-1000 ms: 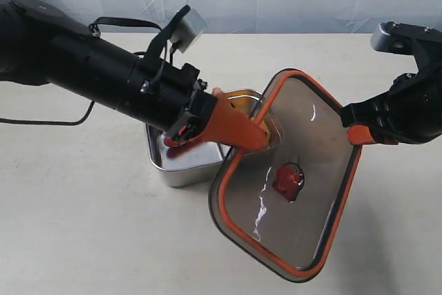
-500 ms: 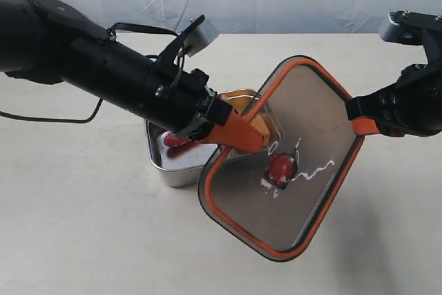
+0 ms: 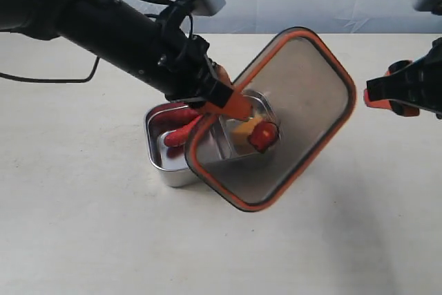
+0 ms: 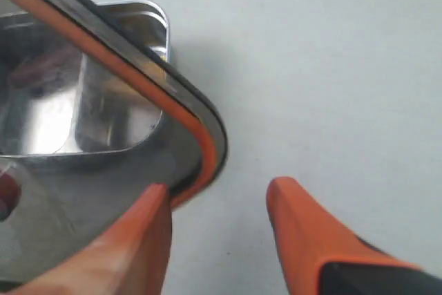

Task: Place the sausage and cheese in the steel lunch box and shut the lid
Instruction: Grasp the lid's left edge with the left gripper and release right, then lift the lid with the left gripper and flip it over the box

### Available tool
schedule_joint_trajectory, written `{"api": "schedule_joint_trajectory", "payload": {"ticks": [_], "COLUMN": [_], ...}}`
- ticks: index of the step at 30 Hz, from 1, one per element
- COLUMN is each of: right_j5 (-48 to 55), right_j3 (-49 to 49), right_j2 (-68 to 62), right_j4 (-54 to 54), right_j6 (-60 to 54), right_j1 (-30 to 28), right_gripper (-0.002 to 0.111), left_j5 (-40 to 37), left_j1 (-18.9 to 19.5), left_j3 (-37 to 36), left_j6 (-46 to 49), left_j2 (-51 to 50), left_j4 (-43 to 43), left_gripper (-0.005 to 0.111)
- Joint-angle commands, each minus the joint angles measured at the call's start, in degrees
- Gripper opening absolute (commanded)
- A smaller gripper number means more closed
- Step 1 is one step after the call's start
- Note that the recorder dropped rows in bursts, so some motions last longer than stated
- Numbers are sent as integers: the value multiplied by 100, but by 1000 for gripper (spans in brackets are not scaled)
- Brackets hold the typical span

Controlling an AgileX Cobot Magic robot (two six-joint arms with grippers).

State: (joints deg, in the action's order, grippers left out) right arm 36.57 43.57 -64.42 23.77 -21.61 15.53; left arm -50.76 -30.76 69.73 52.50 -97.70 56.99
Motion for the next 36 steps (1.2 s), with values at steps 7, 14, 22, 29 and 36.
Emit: {"api": "schedule_joint_trajectory", "payload": {"ticks": [7,14,22,29,36], "right_j5": [-126,-126,-146,-59,-27], "right_j3": [16,16,16,16,16], "right_j2": [731,751,748,748,748], "right_j4": [-1699,-1699,-1699,-1699,-1699], "right_j6": [1583,1581,1581,1581,1581], "right_j1": [-10,-10,-10,-10,-10], "right_gripper": [45,45,45,45,45], "left_j5": [1492,1728,1965,1926,1406], "left_j1": [-26,-26,-510,-1279,-2010], "left_j3": [397,392,343,102,-113], "left_j6": [-1589,-1673,-2052,-4038,-5589], "left_j2": [785,900,900,739,314], "left_j4": [-3250,-4053,-5905,-8655,-10587], "left_gripper": [0,0,0,0,0]}}
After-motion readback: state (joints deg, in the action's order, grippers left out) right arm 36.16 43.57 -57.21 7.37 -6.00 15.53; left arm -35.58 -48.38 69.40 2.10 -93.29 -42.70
